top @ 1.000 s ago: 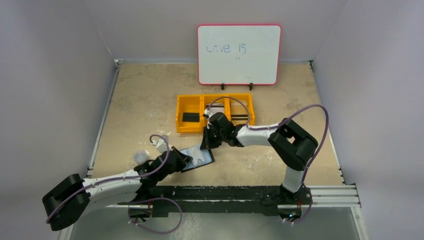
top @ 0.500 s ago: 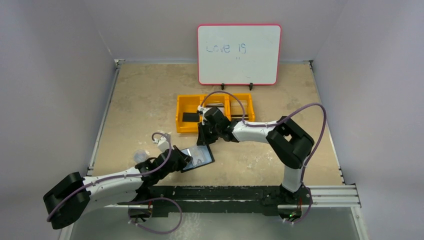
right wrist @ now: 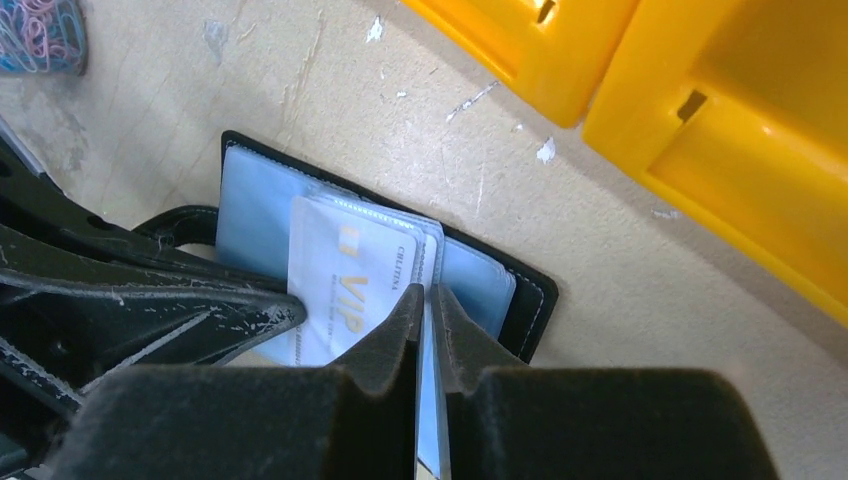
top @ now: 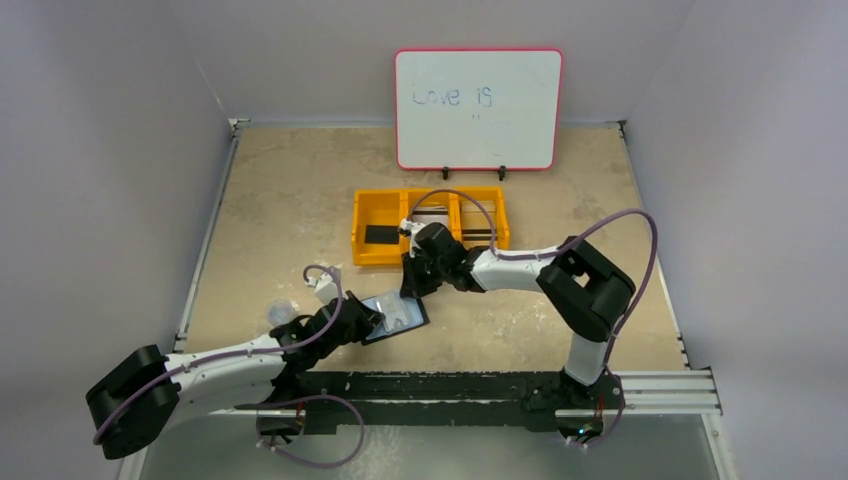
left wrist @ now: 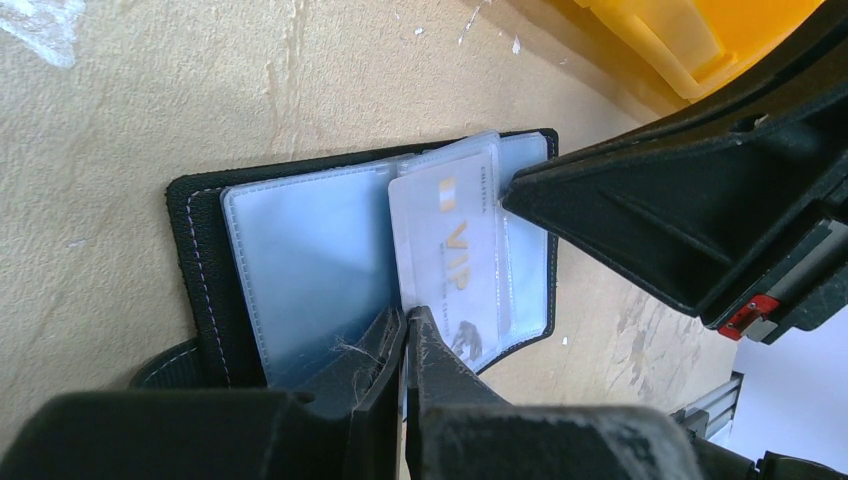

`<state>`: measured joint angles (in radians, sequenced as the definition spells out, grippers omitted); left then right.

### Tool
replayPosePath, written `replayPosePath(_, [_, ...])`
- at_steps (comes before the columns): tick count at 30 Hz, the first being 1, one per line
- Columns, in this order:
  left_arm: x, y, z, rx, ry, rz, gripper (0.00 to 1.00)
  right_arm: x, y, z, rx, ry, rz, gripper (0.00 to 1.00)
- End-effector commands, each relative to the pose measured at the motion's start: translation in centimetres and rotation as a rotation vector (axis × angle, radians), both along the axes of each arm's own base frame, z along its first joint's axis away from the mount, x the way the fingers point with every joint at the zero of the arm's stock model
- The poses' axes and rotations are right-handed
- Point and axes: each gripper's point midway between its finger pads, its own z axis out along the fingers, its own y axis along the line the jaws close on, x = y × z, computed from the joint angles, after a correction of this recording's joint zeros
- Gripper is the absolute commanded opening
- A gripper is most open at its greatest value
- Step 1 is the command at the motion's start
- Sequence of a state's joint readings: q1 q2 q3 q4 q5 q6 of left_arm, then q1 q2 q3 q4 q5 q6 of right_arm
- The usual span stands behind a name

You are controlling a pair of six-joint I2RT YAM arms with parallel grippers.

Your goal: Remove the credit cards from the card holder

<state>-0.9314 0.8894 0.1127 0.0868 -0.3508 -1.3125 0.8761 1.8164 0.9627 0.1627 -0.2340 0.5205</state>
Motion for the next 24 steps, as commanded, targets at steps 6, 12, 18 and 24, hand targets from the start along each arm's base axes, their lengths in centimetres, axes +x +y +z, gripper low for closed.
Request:
replayPosePath(6, [-1.2, 3.3, -3.2, 0.194, 0.063, 0.002, 0.0, -0.4, 1.0, 2.8, 0.06, -0.048, -0.027, 0.09])
replayPosePath(12, [-1.6, 3.7, -3.6, 0.216, 0.073, -0.006, 0.0, -1.7, 0.7, -0.1, 0.037, 0.047, -0.035, 0.09])
replayPosePath(18, [-1.6, 4.1, -3.2, 0.228, 0.068, -0.007, 0.0, -2.4, -1.7, -3.8, -0.079, 0.11, -0.121, 0.07])
replayPosePath(24, [-1.7, 4.7, -3.0, 0.246, 0.073, 0.01, 0.0, -3.2, -3.0, -5.4, -0.127, 0.154, -0.167, 0.05])
